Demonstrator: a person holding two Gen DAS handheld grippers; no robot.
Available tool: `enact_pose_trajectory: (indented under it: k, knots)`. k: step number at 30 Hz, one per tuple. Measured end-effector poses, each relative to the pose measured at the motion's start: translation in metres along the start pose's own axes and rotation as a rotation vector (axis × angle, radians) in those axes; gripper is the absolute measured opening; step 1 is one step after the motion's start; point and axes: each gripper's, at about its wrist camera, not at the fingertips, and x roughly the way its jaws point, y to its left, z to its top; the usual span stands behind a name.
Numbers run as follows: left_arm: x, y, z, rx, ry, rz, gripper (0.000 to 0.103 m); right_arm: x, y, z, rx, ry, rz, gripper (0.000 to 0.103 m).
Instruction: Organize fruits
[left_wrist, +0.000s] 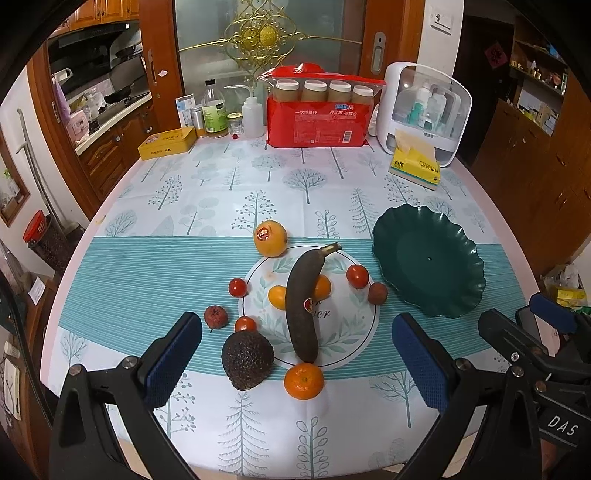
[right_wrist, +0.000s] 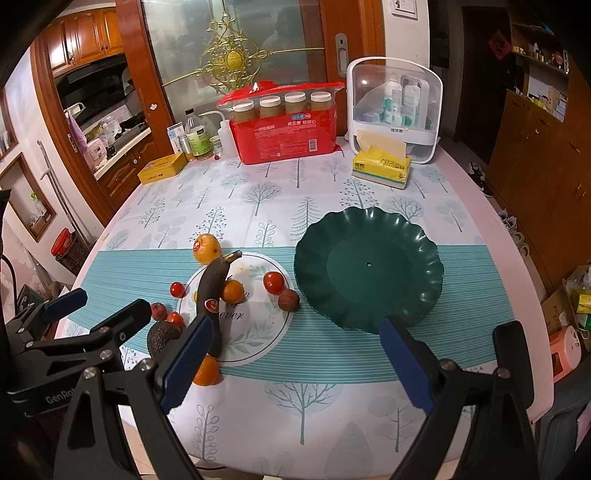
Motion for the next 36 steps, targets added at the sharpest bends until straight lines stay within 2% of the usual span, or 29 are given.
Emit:
enact_pose_trajectory:
  k: [36]
  knots:
    - [-0.019,-0.001,-0.006,-0.007,-0.033,0.027,0.102,-0.004,0.005,-0.002,-0.008,-0.007,-0.002,0.093]
